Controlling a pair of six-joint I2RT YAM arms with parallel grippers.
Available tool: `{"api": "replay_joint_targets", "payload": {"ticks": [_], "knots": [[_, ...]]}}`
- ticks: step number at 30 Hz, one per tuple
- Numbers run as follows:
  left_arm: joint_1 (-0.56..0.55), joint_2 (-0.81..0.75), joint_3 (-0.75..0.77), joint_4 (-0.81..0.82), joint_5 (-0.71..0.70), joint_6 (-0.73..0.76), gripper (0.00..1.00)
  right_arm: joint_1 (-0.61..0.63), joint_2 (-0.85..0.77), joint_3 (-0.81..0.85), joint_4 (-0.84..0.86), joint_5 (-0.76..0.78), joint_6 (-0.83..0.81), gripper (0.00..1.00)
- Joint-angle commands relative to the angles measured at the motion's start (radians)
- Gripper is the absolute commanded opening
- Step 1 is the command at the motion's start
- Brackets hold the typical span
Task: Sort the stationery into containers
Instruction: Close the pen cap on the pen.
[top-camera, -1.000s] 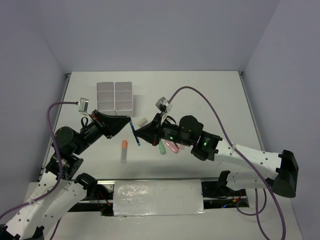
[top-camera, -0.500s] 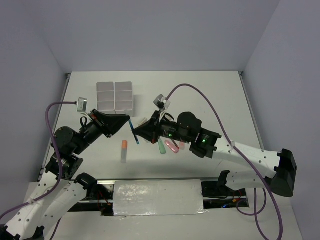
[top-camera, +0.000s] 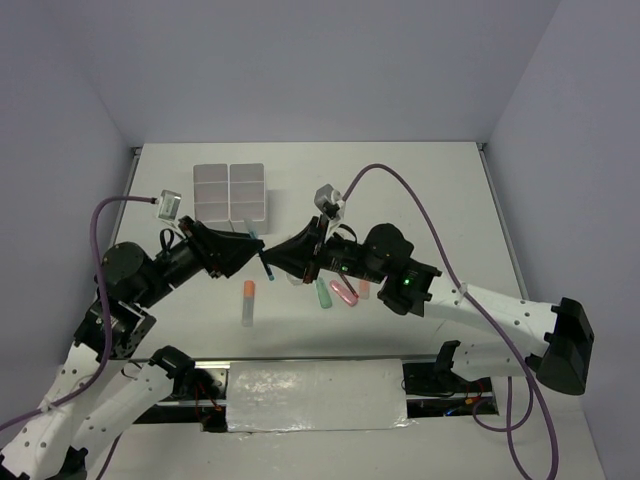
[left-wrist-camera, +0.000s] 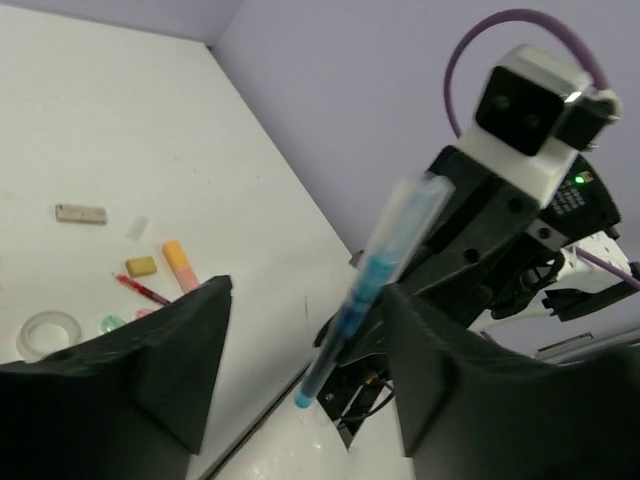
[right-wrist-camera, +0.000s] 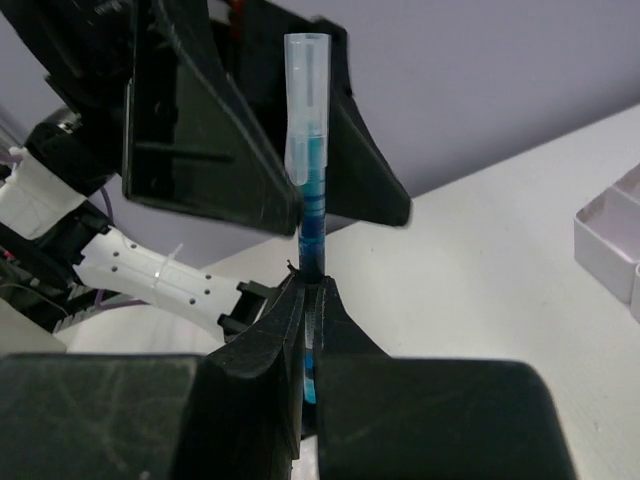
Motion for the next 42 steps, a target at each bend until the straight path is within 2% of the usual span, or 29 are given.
{"api": "replay_joint_targets", "payload": {"ticks": [1,4,9,11,12,13,18,21,25,27,31,34,35,37,39,40,41,42], "knots": [[-0.004,0.019,0.037,-0.082,0.000,0.030,0.76,0.000,-0.040,0.008,0.134,-0.013,-0.029,0.00],[-0.004,0.015,0.057,-0.070,0.003,0.030,0.83,0.000,-0.042,0.008,0.120,0.010,-0.035,0.00],[-0.004,-0.039,0.029,0.024,0.083,0.049,0.81,-0.006,-0.040,0.015,0.117,-0.007,-0.030,0.00],[-0.004,-0.073,0.009,0.067,0.096,0.059,0.77,-0.004,-0.035,0.028,0.117,-0.048,-0.021,0.00],[-0.004,-0.092,-0.007,0.081,0.110,0.059,0.69,-0.007,-0.029,0.029,0.120,-0.061,-0.012,0.00],[-0.004,-0.100,-0.015,0.104,0.115,0.059,0.66,-0.006,-0.028,0.034,0.119,-0.068,-0.009,0.00],[-0.004,-0.104,-0.034,0.133,0.127,0.062,0.62,-0.006,0.003,0.049,0.137,-0.116,0.037,0.00],[-0.002,-0.070,-0.031,0.130,0.141,0.068,0.55,-0.006,0.003,0.051,0.146,-0.122,0.046,0.00],[-0.004,-0.057,-0.049,0.134,0.129,0.074,0.54,-0.003,0.018,0.067,0.139,-0.150,0.052,0.00],[-0.004,-0.057,-0.050,0.162,0.121,0.071,0.50,-0.001,0.027,0.080,0.123,-0.145,0.052,0.00],[-0.004,-0.042,-0.018,0.168,0.129,0.080,0.37,-0.001,0.047,0.080,0.117,-0.136,0.054,0.00],[-0.004,-0.037,-0.006,0.165,0.133,0.085,0.22,-0.001,0.052,0.089,0.105,-0.130,0.057,0.00],[-0.004,-0.036,-0.006,0.161,0.133,0.088,0.12,-0.001,0.057,0.092,0.094,-0.130,0.053,0.00],[-0.004,-0.031,-0.006,0.156,0.141,0.097,0.00,-0.001,0.060,0.101,0.083,-0.131,0.049,0.00],[-0.004,-0.025,-0.004,0.145,0.135,0.118,0.00,-0.007,0.055,0.094,0.082,-0.127,0.049,0.35],[-0.004,-0.022,0.000,0.145,0.126,0.131,0.00,-0.013,0.044,0.091,0.062,-0.118,0.048,0.74],[-0.004,-0.018,0.005,0.116,0.088,0.146,0.00,-0.021,0.035,0.075,0.047,-0.104,0.042,0.93],[-0.004,-0.014,0.009,0.105,0.058,0.186,0.00,-0.041,0.021,0.055,0.030,-0.087,0.037,1.00]]}}
